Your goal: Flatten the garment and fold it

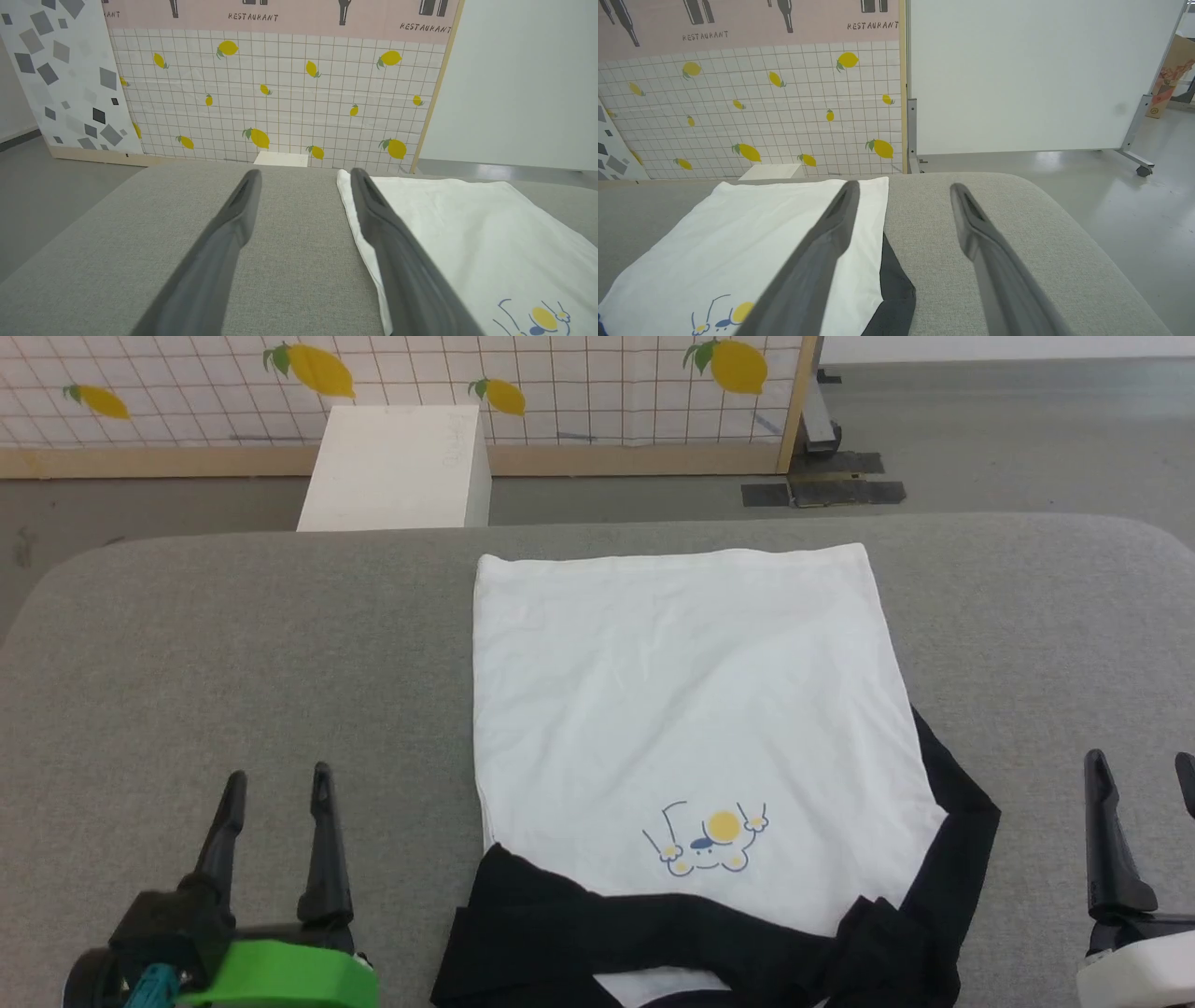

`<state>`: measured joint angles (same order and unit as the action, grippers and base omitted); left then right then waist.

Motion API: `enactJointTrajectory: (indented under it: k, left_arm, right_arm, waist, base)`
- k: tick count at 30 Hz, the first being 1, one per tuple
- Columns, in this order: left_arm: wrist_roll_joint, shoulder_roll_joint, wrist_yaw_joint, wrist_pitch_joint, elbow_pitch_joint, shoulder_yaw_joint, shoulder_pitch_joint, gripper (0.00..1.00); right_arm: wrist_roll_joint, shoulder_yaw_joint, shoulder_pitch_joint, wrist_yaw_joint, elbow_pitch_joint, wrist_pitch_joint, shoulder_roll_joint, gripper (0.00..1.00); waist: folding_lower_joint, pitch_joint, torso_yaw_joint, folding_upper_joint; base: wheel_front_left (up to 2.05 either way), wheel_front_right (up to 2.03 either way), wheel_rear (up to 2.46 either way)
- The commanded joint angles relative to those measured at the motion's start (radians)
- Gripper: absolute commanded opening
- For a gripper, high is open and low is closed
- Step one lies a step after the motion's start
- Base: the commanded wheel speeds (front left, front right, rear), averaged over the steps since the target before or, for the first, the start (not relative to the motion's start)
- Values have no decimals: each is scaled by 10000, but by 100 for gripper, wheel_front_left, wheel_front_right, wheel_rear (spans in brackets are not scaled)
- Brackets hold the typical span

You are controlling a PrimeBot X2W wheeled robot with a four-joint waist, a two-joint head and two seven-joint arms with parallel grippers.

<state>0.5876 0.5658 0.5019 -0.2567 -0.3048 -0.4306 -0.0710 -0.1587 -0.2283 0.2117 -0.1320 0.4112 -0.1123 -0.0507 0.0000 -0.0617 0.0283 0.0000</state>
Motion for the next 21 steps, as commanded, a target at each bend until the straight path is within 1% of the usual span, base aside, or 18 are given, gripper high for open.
enactJointTrajectory:
  k: [1, 5, 9, 10, 12, 13, 18, 21]
  left_arm:
    - [-210, -287, -118, -48, -108, 205, -225, 100]
    - [-622, -878, -500, -49, -366, 803, -571, 100]
    - [-989, -1144, -860, -50, -528, 1226, -534, 100]
    - [-1063, -1231, -968, -50, -579, 1287, -449, 100]
    - [-1174, -1412, -1164, -50, -669, 1338, -256, 100]
    - [-1217, -1501, -1244, -50, -683, 1342, -156, 100]
    - [-1465, -1966, -1583, -50, -677, 1343, 413, 100]
    - [-1563, -2146, -1750, -50, -613, 1342, 648, 100]
  right_arm:
    - [-82, -26, 127, 13, -42, 86, 5, 100]
    - [-232, -139, -267, 13, 7, -173, 5, 100]
    - [-18, -75, -1299, 13, 118, -902, -33, 100]
    - [-4, -43, -1661, 13, 38, -1160, -221, 100]
    - [61, 135, -2281, 13, -180, -1591, -883, 100]
    - [-32, 161, -2584, 13, -335, -1731, -1082, 100]
    - [-777, 357, -4018, 13, -1463, -2627, -2015, 100]
    - [-1153, 475, -4464, 13, -2114, -3180, -2324, 100]
  waist:
    - [0, -63, 56, 0]
    - [0, -325, 133, 0]
    - [0, -891, 131, 0]
    - [0, -1057, 120, 0]
    - [0, -1436, 100, 0]
    - [0, -1571, 90, 0]
    - [0, -2384, 51, 0]
    - [0, -2711, 56, 0]
  base:
    - [0, 0, 0]
    - [0, 0, 0]
    - [0, 0, 0]
    - [0, 0, 0]
    - [0, 0, 0]
    - [0, 0, 0]
    - [0, 0, 0]
    - [0, 0, 0]
